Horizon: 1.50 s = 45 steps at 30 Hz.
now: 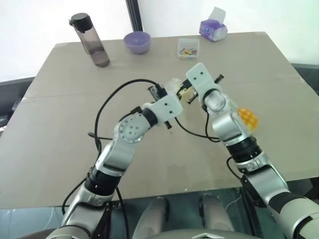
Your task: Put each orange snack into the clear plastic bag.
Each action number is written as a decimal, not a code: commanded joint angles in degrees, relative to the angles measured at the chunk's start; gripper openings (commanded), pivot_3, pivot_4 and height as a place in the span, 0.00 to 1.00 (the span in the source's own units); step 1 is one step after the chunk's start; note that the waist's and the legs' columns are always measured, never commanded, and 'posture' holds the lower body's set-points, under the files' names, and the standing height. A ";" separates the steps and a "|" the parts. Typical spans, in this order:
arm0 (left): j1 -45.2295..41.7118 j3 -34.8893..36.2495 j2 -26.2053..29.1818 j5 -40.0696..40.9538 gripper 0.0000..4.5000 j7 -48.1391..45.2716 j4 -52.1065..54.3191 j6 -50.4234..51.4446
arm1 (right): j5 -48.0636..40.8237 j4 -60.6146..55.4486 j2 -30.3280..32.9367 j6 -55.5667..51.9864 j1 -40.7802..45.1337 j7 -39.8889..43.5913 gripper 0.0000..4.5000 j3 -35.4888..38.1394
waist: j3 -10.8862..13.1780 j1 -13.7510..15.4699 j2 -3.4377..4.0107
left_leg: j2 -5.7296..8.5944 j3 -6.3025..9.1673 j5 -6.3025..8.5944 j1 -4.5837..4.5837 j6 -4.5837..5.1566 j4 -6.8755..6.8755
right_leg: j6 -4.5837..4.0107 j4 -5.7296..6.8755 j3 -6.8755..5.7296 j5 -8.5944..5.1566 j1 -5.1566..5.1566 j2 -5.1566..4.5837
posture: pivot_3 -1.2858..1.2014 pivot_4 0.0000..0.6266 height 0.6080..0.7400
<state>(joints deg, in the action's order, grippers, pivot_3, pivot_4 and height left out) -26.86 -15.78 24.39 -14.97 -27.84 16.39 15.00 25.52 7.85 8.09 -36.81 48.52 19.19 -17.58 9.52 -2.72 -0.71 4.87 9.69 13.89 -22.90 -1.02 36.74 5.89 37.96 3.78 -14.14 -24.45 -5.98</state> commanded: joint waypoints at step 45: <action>2.33 8.41 7.70 -13.67 0.59 8.78 -11.18 -31.99 | 10.66 -0.33 6.39 11.56 0.60 2.76 0.00 -4.76 | -0.03 -1.27 0.03 | 0.01 -0.01 0.00 0.00 0.01 0.14 | 0.00 0.11 0.01 0.00 0.00 0.02 | 0.52 0.24 1.00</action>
<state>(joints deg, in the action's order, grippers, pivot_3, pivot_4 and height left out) -24.32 -9.05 32.10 -26.12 -21.08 2.63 -19.35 33.68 10.50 14.51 -23.74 47.40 23.04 -21.82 9.49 -3.99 -0.68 4.88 9.68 13.89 -22.90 -1.02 36.88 5.90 38.09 3.79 -14.14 -24.45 -5.96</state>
